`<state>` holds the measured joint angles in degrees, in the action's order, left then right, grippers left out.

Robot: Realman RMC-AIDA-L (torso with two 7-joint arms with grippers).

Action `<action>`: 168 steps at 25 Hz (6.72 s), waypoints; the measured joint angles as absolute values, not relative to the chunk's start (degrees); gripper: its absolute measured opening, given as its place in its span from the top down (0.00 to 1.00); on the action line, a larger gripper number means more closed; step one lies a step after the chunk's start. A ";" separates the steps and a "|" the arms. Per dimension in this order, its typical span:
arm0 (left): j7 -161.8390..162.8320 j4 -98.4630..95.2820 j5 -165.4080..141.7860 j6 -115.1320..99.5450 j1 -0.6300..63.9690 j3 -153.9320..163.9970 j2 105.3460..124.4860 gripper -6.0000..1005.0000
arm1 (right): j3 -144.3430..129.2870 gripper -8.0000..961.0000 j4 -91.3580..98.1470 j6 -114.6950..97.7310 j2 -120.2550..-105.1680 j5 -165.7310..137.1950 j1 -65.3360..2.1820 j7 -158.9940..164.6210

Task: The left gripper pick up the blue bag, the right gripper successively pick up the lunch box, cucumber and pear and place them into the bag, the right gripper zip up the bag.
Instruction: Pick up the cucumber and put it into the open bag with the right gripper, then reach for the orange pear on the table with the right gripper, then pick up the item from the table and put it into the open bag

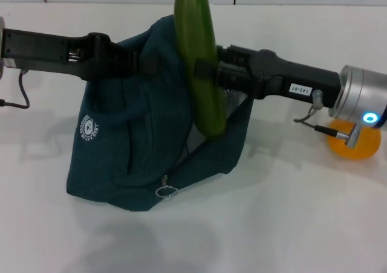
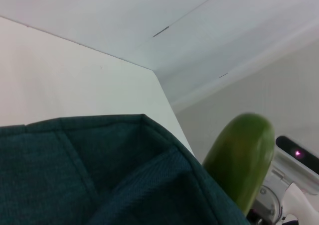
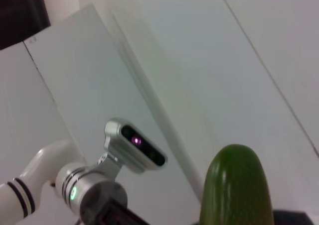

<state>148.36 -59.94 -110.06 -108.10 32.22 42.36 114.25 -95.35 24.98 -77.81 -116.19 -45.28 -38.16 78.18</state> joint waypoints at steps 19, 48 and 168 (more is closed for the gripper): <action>148.49 -59.94 -109.86 -108.10 32.32 42.27 114.11 0.95 | -110.31 0.34 25.00 -76.64 -116.19 -29.70 -35.54 64.41; 148.69 -59.94 -109.86 -108.10 32.58 42.27 114.08 0.95 | -116.72 0.33 24.73 -75.93 -116.18 -23.10 -34.90 54.46; 149.01 -59.85 -108.35 -108.05 31.83 42.28 114.52 0.95 | -85.10 0.97 15.74 -90.34 -109.83 -32.20 -18.79 53.27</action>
<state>149.01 -59.85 -108.35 -108.05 31.83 42.28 114.52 -85.10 15.74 -90.34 -109.83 -32.20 -18.79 53.27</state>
